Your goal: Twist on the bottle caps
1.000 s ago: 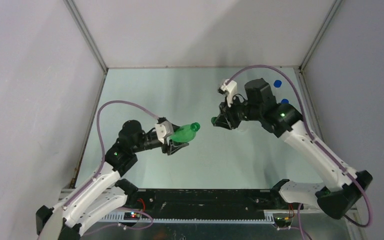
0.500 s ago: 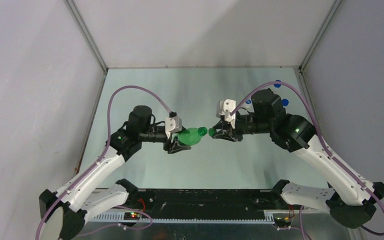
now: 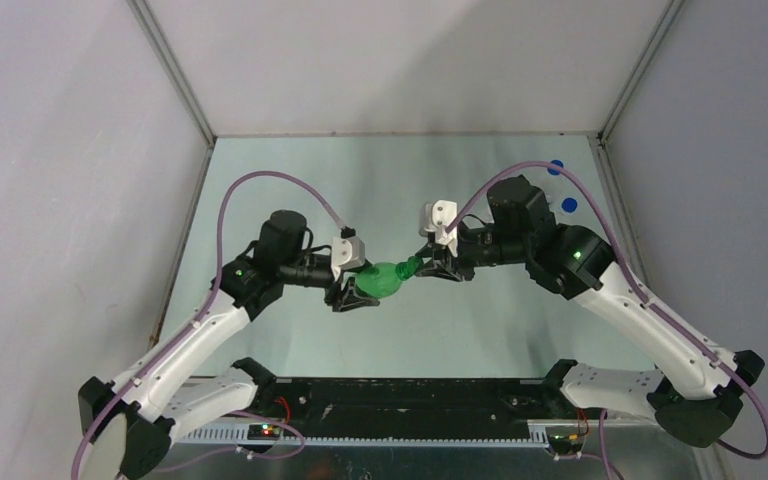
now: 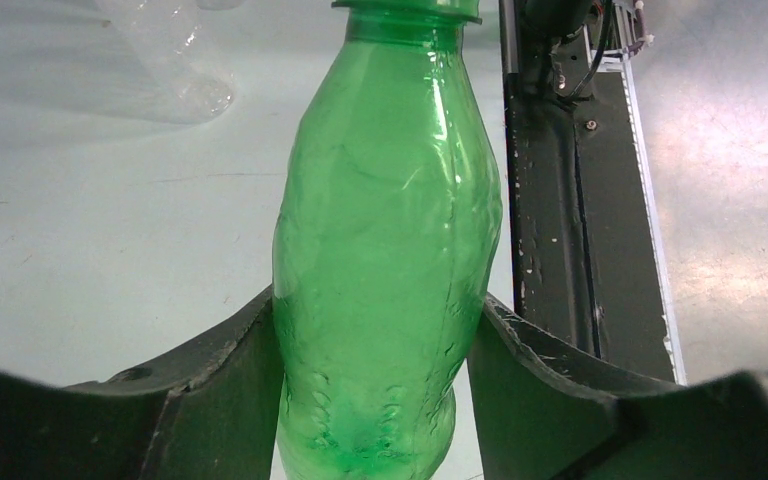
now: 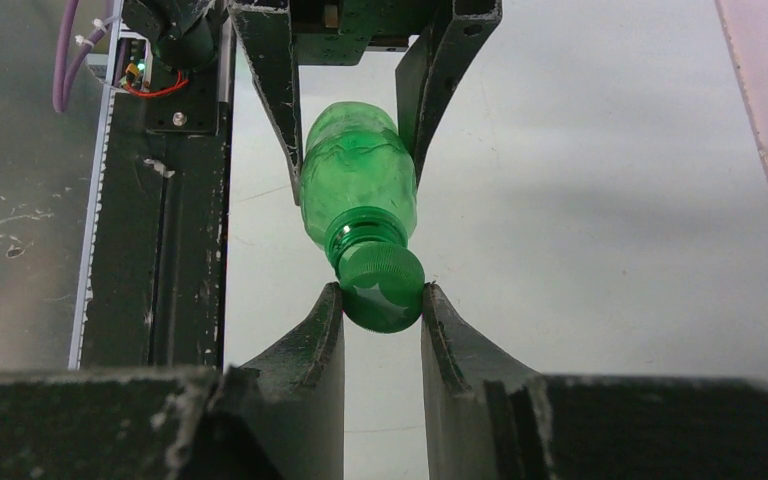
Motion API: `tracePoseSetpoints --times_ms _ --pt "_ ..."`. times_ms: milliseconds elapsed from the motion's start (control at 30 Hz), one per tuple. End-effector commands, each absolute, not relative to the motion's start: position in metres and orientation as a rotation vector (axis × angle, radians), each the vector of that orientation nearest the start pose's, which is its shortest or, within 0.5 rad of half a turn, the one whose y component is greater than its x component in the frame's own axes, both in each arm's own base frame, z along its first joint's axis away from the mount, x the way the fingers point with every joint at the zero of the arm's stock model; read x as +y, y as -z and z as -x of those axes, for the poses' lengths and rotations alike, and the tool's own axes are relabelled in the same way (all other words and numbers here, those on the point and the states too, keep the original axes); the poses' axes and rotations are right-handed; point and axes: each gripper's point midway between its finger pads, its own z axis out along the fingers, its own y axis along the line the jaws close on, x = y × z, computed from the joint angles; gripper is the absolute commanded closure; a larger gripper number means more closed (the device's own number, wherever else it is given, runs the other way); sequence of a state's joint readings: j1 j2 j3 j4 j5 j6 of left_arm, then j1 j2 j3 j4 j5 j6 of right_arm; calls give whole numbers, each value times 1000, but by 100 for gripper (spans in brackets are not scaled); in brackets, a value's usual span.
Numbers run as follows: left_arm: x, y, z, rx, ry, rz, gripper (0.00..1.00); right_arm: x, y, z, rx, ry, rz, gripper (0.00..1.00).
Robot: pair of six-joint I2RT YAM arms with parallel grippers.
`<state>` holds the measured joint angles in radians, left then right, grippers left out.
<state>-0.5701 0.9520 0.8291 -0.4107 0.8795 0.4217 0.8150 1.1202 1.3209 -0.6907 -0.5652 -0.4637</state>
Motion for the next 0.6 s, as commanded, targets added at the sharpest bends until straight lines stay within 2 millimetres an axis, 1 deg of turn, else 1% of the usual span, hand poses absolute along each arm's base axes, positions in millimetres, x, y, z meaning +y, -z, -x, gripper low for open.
tracePoseSetpoints --times_ms 0,233,300,367,567 --pt "-255 -247 -157 1390 1019 -1436 92 298 -321 -163 1381 -826 1510 100" --pt "-256 -250 -154 1383 1039 -1446 93 304 -306 -157 1403 -875 1566 100" --pt "-255 -253 -152 1373 1042 -1461 94 302 -300 -156 1415 -874 1590 100" --pt "-254 -253 -151 1381 1042 -1476 95 301 -295 -153 1413 -875 1621 100" --pt "-252 -251 -150 1391 1033 -1523 98 295 -290 -143 1386 -880 1687 100"
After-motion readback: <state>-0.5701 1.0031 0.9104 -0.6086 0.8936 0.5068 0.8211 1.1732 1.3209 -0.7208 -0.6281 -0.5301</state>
